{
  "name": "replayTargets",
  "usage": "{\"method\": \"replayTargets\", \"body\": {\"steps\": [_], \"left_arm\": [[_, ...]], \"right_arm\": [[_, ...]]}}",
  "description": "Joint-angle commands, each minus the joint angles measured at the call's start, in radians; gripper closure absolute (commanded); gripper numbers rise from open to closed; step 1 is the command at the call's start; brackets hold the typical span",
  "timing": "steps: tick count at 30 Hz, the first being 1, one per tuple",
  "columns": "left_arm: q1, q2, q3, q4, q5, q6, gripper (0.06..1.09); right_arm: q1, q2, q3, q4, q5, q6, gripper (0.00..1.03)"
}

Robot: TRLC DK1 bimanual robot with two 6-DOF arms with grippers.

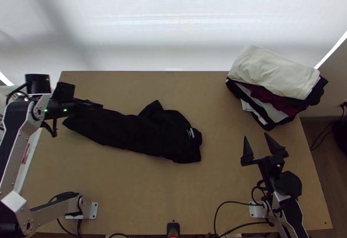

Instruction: Fold the t-shirt

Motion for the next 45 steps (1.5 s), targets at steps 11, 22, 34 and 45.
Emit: {"method": "replayTargets", "body": {"steps": [11,22,34,45], "left_arm": [[0.184,0.064,-0.129,0.087,0.030,0.152,0.11],[0.215,0.069,-0.024,0.130,-0.050,-0.080,0.11],[0.161,0.021,0.072,-0.109,-0.076,-0.362,0.11],[0.164,-0.002,0.072,-0.146,-0.158,-0.387,0.11]], "right_arm": [[0.008,0.006,-0.007,-0.015,0.012,0.017,0.05],[0.008,0.006,-0.007,-0.015,0.012,0.017,0.05],[0.008,0.006,-0.007,-0.015,0.012,0.017,0.05],[0.153,0.064,-0.005,-0.032,-0.016,0.079,0.05]]}}
